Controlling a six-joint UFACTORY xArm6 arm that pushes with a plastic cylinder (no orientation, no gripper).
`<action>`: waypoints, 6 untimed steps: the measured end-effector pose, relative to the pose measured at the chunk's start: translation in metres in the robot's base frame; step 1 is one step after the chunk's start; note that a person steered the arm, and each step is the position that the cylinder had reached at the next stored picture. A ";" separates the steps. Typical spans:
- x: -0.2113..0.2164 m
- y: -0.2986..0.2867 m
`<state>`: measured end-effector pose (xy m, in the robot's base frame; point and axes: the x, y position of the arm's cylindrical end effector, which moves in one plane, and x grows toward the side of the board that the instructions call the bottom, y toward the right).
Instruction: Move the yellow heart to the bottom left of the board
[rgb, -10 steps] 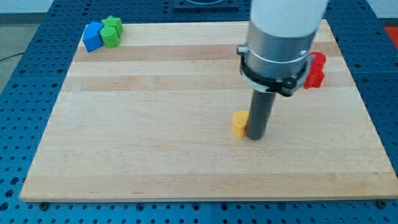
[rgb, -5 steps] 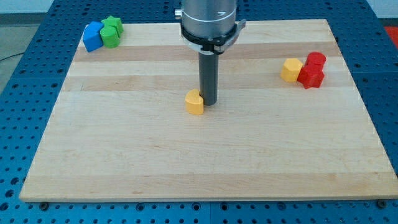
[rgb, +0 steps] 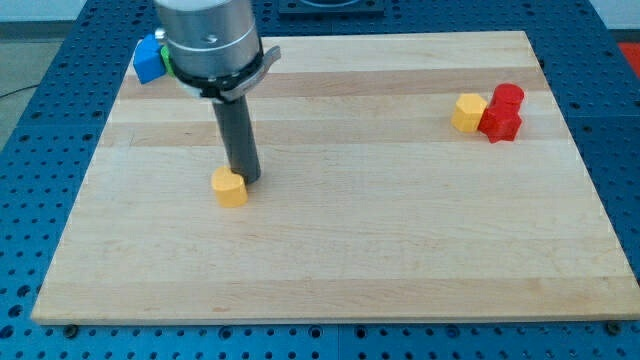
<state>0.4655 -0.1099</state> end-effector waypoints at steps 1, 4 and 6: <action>0.020 -0.016; 0.082 -0.052; 0.091 -0.079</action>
